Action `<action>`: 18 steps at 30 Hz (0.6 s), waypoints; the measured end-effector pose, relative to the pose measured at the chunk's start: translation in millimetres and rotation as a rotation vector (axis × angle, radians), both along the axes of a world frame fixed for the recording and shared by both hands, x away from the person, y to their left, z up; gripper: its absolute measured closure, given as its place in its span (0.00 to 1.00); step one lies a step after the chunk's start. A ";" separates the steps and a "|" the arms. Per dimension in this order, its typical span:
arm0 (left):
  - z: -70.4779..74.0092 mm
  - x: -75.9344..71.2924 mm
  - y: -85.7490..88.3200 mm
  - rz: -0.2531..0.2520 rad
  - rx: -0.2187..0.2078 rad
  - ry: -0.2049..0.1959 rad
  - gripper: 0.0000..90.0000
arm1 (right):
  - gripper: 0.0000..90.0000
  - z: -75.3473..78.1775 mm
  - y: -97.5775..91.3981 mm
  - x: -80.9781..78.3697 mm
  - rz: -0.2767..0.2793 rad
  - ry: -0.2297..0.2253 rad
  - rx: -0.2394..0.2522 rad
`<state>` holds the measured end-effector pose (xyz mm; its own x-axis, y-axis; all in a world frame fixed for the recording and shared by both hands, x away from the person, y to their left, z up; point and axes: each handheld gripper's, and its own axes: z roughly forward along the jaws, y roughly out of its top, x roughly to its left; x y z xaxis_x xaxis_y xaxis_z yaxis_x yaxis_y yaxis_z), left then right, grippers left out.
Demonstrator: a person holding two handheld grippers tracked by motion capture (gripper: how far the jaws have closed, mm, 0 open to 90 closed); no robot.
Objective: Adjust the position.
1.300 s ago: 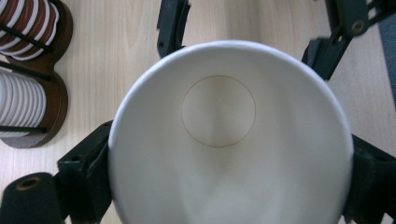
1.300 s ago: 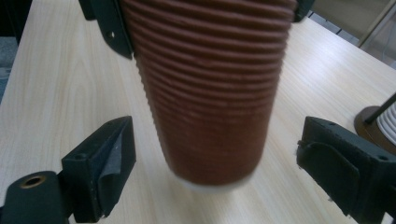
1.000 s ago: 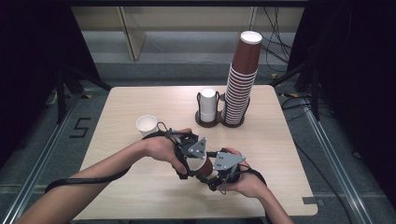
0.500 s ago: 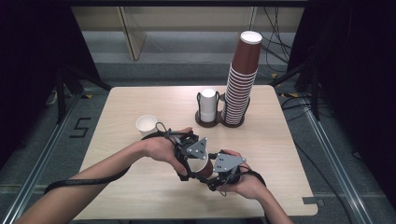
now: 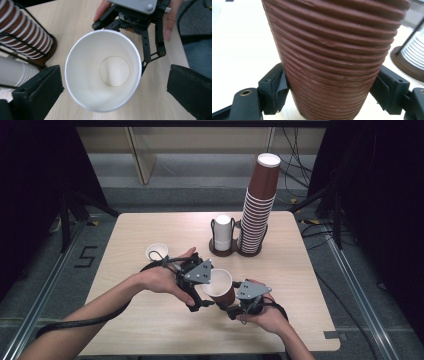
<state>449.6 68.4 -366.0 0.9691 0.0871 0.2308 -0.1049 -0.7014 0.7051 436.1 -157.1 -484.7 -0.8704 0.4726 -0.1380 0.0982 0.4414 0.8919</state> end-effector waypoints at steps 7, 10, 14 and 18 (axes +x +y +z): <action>-12.8 -1.0 13.9 0.103 -0.176 0.021 0.00 | 0.25 -2.4 -8.9 -1.9 -0.084 0.012 0.068; -17.9 -5.2 16.3 0.128 -0.240 0.023 0.00 | 0.25 -2.0 -11.9 -1.9 -0.113 0.006 0.094; -24.0 -10.1 18.2 0.150 -0.294 0.038 0.00 | 0.25 -1.3 -14.7 -2.3 -0.142 -0.001 0.114; -28.3 -15.9 20.4 0.177 -0.337 0.042 0.00 | 0.25 0.6 -16.5 -3.4 -0.154 -0.017 0.131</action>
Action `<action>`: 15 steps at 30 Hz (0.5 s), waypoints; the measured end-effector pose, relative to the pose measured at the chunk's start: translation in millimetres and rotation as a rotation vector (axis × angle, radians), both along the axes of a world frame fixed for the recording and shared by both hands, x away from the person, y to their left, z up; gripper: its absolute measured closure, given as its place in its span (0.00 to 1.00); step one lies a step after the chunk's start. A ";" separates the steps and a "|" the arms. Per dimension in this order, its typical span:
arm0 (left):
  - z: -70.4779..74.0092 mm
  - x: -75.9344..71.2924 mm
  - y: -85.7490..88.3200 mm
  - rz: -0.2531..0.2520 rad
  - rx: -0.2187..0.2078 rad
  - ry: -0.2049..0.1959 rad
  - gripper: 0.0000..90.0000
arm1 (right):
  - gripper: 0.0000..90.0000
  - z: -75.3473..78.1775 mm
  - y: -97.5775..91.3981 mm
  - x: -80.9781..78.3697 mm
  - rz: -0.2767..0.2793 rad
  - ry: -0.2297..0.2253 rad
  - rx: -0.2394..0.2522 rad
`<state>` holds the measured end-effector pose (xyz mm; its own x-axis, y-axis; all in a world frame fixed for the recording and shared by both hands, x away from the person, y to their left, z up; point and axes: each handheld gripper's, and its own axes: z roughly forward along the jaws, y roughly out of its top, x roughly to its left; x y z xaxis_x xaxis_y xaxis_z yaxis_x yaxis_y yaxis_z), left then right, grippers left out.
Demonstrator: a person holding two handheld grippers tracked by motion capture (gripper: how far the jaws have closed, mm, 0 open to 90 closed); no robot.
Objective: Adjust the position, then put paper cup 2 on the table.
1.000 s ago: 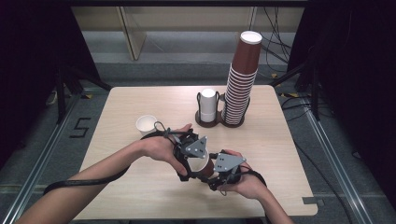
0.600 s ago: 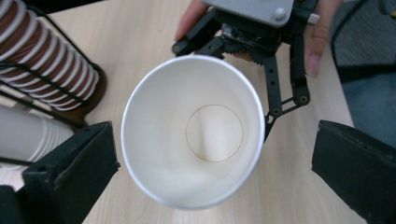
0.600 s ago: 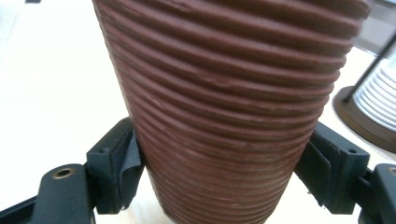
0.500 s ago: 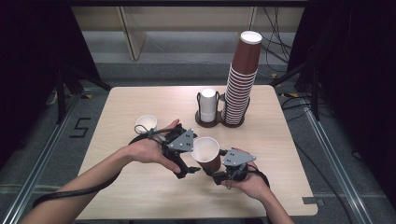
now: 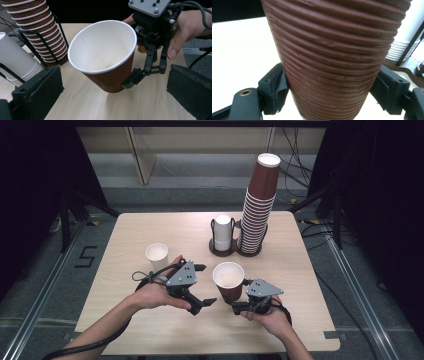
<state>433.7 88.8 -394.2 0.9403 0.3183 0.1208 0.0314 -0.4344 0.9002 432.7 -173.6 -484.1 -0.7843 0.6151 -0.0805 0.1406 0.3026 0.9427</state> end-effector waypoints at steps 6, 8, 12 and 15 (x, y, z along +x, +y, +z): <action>-8.0 -3.3 2.1 0.063 -0.086 0.011 0.00 | 0.25 -1.2 5.4 -3.1 -0.005 0.030 0.036; -12.5 -2.9 1.5 0.098 -0.109 0.020 0.00 | 0.25 -1.6 5.4 -1.8 0.007 0.015 0.024; -17.5 -4.0 -0.1 0.167 -0.182 0.057 0.00 | 0.25 -3.5 6.9 -4.5 -0.009 0.035 0.062; -18.0 -6.7 -0.7 0.194 -0.224 0.055 0.00 | 0.25 -3.6 3.8 -4.2 -0.011 0.041 0.078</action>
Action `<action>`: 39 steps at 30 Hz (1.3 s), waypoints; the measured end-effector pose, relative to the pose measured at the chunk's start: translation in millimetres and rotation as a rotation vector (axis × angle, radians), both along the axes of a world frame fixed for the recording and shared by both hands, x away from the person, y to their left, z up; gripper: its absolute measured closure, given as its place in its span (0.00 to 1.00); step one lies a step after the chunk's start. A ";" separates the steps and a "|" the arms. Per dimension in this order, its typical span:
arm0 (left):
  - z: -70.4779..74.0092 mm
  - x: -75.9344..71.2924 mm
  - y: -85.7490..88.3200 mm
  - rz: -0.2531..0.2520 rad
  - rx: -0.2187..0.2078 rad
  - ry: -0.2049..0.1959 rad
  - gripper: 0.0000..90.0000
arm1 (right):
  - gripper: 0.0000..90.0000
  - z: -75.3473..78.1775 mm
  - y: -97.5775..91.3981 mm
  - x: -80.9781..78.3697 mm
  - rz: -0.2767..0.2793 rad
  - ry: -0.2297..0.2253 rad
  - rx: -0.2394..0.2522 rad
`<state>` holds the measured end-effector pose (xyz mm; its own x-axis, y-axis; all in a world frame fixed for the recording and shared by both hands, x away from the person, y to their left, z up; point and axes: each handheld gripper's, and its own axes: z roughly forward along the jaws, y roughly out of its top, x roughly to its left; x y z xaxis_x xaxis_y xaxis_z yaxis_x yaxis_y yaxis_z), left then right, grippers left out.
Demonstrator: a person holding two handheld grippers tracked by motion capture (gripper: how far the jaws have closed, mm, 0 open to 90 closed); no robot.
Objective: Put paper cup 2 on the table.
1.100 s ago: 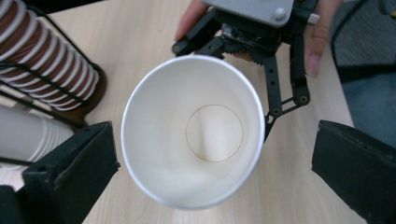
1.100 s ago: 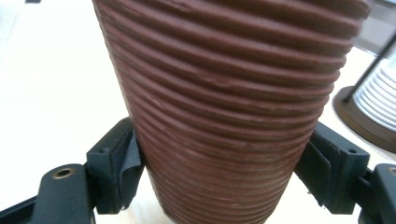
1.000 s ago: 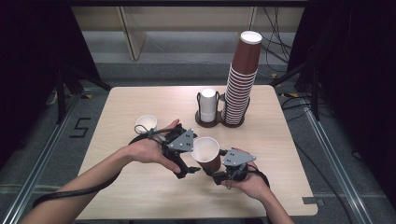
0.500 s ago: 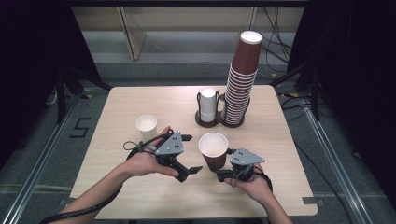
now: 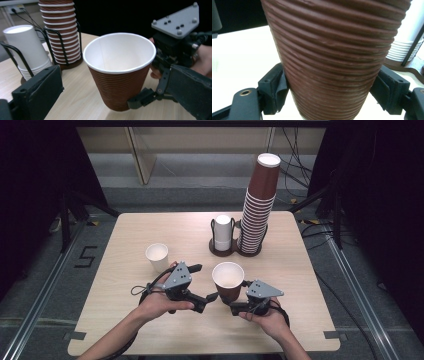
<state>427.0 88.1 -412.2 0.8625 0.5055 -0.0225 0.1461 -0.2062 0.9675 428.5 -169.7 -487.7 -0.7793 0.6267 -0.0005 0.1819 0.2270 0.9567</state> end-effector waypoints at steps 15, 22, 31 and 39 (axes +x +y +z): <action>-13.2 -9.5 -15.0 0.061 -0.021 0.001 0.00 | 0.25 2.6 7.8 2.5 -0.009 -0.003 0.039; -19.1 -1.5 -24.0 0.077 -0.027 -0.007 0.00 | 0.25 1.4 15.1 0.9 0.011 -0.005 0.036; -31.7 6.0 -24.0 0.066 -0.046 0.009 0.00 | 0.25 2.4 24.1 -3.4 0.050 0.018 0.033; -35.7 6.3 -24.5 0.043 -0.053 -0.003 0.08 | 0.25 0.5 26.2 -3.9 0.073 0.021 0.028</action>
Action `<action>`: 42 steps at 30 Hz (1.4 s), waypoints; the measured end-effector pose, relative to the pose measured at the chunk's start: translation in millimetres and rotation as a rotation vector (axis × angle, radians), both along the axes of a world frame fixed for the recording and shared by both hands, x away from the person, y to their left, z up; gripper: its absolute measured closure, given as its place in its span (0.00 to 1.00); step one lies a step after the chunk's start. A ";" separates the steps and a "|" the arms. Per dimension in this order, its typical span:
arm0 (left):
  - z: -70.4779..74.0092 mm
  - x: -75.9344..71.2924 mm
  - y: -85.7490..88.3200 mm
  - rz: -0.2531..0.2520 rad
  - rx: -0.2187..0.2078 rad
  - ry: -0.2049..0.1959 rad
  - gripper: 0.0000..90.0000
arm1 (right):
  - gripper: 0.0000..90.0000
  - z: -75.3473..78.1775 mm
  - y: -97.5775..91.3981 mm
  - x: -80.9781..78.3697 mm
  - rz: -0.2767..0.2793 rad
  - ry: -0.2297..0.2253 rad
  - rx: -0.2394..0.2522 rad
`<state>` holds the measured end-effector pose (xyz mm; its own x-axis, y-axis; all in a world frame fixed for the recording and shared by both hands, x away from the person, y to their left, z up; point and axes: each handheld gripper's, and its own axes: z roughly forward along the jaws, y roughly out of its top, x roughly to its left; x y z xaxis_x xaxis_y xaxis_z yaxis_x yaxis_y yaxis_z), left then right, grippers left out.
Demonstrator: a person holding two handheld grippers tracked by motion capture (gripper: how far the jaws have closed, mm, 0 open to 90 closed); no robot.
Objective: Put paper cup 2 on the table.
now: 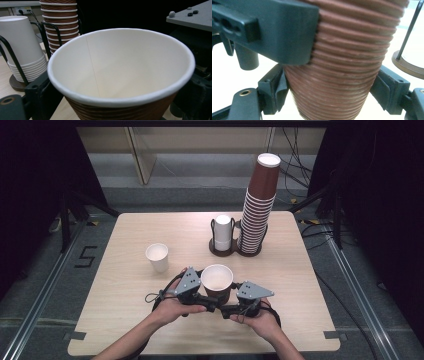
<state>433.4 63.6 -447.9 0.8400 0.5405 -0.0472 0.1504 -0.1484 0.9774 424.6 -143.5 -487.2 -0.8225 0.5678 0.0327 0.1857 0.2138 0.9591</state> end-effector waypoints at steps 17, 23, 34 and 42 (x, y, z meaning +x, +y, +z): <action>-1.9 -3.2 1.8 0.002 -0.012 -0.016 0.14 | 0.18 0.7 -1.5 -1.0 0.016 0.048 -0.028; 2.7 -0.6 8.3 0.028 -0.014 -0.040 0.15 | 0.05 -0.8 -1.0 -0.8 0.011 0.086 -0.047; 8.7 0.2 30.0 0.088 -0.004 -0.074 0.15 | 0.02 1.5 -10.7 1.4 -0.019 0.091 -0.040; 13.5 -0.5 49.6 0.146 -0.003 -0.091 0.15 | 0.02 0.6 -21.4 6.5 -0.066 0.082 -0.024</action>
<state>432.8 113.2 -434.4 0.7535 0.6571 0.0236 0.0814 -0.1289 0.9883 431.1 -164.9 -486.6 -0.7781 0.6225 0.0840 0.2777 0.2210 0.9349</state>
